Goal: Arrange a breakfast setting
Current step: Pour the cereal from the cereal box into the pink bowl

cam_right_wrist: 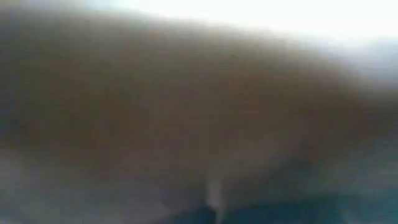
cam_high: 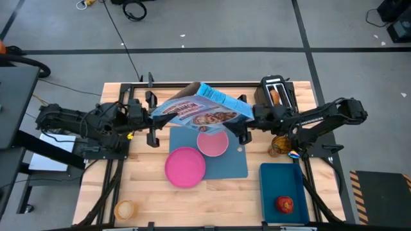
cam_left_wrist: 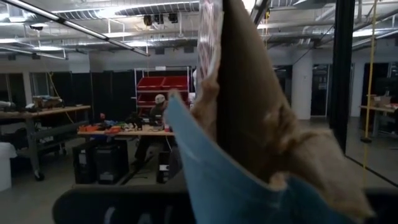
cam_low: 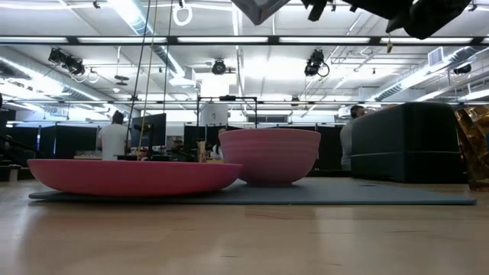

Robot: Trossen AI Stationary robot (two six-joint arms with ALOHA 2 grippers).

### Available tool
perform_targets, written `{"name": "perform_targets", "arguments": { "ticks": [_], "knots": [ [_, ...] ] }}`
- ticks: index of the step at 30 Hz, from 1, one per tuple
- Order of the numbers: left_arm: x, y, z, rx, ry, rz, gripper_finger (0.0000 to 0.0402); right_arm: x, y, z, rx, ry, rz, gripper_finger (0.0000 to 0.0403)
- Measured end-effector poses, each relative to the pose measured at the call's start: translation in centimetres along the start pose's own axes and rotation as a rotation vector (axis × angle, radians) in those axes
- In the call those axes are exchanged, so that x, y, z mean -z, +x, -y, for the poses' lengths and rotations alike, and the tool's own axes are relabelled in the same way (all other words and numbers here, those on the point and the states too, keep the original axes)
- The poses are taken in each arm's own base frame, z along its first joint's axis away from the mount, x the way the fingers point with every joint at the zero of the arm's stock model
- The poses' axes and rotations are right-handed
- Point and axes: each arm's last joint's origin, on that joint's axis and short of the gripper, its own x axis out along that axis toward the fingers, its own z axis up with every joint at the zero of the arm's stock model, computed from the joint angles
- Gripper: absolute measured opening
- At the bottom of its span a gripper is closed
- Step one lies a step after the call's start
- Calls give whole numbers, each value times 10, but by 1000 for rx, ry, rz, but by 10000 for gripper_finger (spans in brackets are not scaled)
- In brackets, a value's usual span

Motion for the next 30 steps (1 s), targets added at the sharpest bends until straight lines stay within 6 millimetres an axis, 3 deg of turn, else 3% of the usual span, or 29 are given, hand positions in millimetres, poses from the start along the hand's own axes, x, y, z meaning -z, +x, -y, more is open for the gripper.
{"name": "perform_targets", "arguments": {
  "ticks": [8, 17, 24, 30],
  "knots": [
    [0, 0, 0, -1, 23, -6, 22, -4, 0, 0, -2, -13, 43, 222],
    [1, -4, -2, -41, 44, -40, 114, -7, -3, 0, 7, -13, 52, 144],
    [-17, -36, -14, -38, 57, -54, 206, -12, -35, -4, -1, 2, 45, 129],
    [-25, -73, -28, -24, 132, -141, 241, -22, -63, -13, -22, 58, -135, 128]
  ]
}}
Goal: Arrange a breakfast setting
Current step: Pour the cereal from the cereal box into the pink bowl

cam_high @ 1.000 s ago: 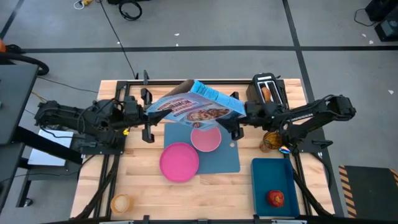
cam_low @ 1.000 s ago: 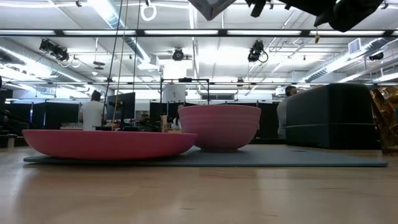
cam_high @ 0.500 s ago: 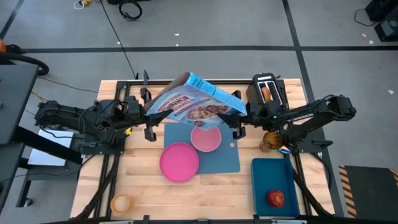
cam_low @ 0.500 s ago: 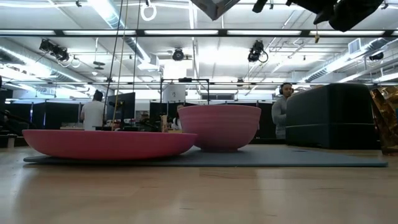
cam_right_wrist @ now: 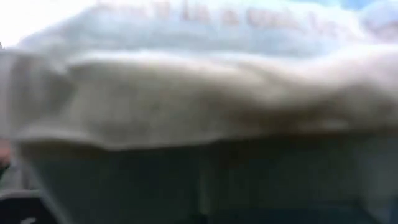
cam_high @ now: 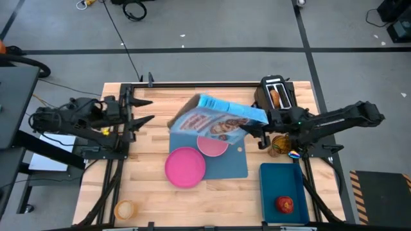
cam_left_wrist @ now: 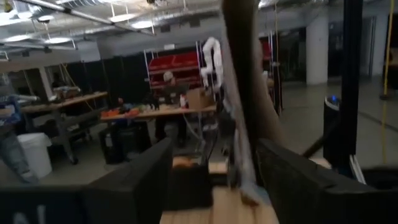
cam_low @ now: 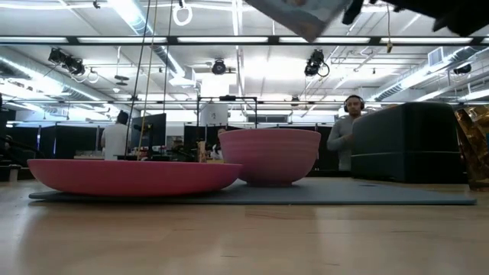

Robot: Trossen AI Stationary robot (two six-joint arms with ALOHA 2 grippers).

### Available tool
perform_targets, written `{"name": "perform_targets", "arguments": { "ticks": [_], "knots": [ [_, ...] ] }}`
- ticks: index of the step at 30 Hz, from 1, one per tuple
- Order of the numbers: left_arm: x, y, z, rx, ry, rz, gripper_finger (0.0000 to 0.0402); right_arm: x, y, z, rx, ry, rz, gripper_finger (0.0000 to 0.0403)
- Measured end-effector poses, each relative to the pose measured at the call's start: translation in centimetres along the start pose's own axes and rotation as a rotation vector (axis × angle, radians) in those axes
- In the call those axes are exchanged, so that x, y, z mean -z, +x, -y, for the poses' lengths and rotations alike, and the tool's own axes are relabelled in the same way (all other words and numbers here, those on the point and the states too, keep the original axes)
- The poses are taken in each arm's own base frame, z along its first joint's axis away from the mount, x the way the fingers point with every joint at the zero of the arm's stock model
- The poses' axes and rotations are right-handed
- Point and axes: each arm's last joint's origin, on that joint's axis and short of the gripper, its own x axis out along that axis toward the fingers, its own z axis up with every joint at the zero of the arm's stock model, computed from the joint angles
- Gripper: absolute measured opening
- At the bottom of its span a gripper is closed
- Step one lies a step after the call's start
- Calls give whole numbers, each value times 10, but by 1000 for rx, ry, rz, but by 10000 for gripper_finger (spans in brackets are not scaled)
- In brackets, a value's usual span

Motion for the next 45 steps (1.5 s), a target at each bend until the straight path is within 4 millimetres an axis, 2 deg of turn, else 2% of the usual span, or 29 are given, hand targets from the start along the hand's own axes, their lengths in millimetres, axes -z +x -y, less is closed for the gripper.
{"name": "perform_targets", "arguments": {
  "ticks": [3, 7, 11, 20, 26, 34, 45],
  "knots": [
    [6, -10, -3, 11, 2, -72, 242, -8, -12, -6, -8, 12, -79, 128],
    [14, -12, -2, 20, -27, -154, 242, -21, -32, -9, 13, 52, -137, 128],
    [27, -2, 3, 21, -31, -189, 242, -28, -52, -9, 24, 92, -185, 128],
    [82, 22, 22, 21, -25, -203, 242, -40, -103, -5, 75, 112, -234, 127],
    [109, 40, 31, 10, -44, -234, 242, -36, -126, -3, 100, 107, -313, 127],
    [137, 70, 39, -28, -70, -314, 242, -50, -134, -2, 110, 35, -444, 127],
    [164, 91, 49, -38, -107, -367, 242, -51, -118, -4, 76, -110, -624, 127]
  ]
}}
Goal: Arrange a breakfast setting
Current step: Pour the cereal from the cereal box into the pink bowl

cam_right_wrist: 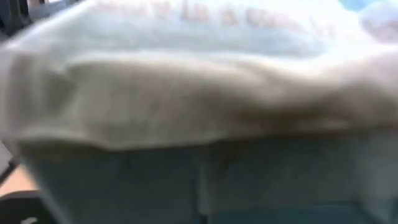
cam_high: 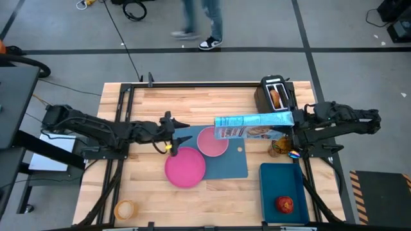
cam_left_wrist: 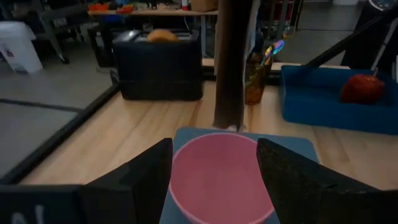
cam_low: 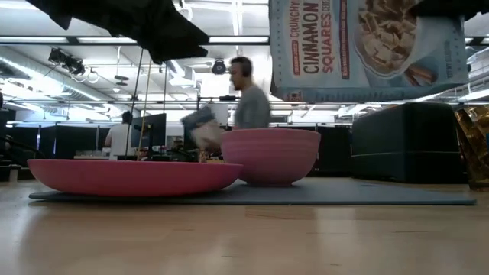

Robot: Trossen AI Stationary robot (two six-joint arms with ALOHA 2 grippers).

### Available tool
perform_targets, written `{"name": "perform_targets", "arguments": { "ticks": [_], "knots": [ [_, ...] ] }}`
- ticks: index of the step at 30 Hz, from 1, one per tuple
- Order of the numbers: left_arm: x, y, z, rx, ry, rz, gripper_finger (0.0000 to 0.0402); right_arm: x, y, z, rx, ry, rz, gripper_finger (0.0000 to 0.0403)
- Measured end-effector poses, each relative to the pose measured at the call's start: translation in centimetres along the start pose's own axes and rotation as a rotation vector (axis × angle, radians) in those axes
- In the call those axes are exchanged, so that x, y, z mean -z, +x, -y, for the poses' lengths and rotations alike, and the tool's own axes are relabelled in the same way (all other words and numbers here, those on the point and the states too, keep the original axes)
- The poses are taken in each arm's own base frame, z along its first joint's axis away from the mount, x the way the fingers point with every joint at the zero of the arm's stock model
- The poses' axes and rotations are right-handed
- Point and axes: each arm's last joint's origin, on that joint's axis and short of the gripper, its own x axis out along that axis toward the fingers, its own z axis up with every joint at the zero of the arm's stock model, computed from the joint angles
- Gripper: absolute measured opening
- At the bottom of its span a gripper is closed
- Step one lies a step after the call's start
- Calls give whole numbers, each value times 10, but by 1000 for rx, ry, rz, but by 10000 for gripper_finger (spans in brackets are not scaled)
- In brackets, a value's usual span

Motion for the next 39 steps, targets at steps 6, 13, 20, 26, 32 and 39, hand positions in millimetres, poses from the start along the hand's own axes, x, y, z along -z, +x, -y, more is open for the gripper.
{"name": "perform_targets", "arguments": {
  "ticks": [6, 13, 20, 26, 32, 39],
  "knots": [
    [18, 15, 5, -8, -38, -78, 242, -4, 18, -3, -31, -117, -89, 127],
    [23, 20, 6, -13, -68, -101, 242, -15, 34, -6, -70, -245, -132, 127],
    [22, 20, 6, -12, -104, -91, 242, -32, 44, -8, -123, -376, -179, 127],
    [22, 20, 7, -12, -138, -90, 242, -38, 58, -9, -126, -475, -255, 127],
    [22, 20, 7, -12, -144, -91, 242, -47, 63, -9, -135, -536, -269, 127],
    [22, 20, 7, -12, -148, -91, 242, -54, 66, -10, -154, -604, -295, 127]
  ]
}}
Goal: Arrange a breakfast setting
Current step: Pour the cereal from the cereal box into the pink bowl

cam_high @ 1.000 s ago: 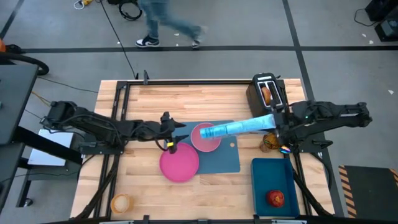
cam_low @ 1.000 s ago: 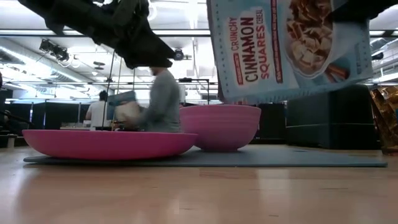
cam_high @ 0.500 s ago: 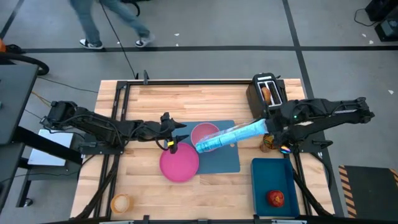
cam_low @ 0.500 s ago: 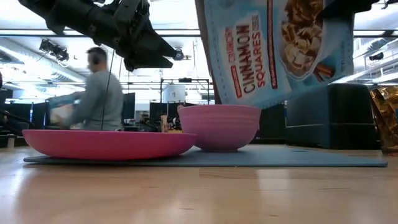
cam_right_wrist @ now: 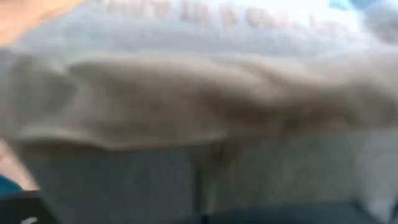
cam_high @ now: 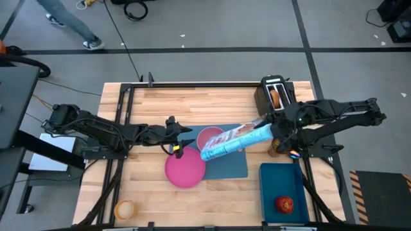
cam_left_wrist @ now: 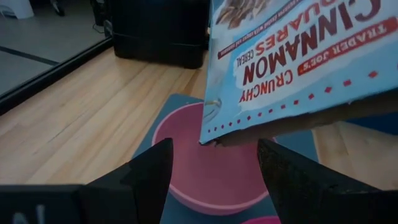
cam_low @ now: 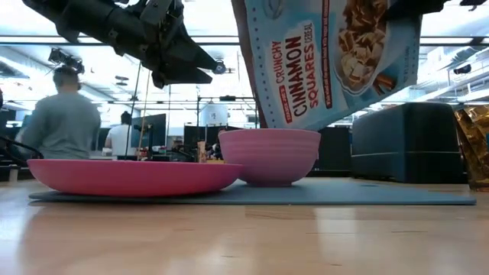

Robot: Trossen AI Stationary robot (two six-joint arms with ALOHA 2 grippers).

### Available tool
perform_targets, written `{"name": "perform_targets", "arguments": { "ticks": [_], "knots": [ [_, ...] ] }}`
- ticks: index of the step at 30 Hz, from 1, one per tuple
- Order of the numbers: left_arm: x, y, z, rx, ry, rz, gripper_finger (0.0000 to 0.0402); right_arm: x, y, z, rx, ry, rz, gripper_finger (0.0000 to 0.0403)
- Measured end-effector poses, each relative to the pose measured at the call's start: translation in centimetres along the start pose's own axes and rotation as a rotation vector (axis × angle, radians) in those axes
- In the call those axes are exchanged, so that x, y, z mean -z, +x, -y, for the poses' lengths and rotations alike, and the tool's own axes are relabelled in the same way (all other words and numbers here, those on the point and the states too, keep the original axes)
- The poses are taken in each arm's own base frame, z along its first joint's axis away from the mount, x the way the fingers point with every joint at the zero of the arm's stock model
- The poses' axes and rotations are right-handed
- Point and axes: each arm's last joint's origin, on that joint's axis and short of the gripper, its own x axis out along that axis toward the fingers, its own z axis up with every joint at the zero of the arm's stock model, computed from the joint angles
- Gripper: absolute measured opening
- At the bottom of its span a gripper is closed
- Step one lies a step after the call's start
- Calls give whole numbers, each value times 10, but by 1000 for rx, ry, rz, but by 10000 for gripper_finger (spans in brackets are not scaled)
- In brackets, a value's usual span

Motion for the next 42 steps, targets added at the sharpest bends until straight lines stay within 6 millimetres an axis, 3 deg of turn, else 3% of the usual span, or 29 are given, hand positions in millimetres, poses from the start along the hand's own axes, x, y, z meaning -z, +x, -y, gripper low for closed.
{"name": "perform_targets", "arguments": {
  "ticks": [23, 42],
  "knots": [
    [0, 0, -1, -3, -24, 1, 242, -31, 16, 5, -61, -248, -116, 127],
    [0, 0, 0, 0, -23, 1, 242, -32, 1, 9, -28, -143, -102, 127]
  ]
}}
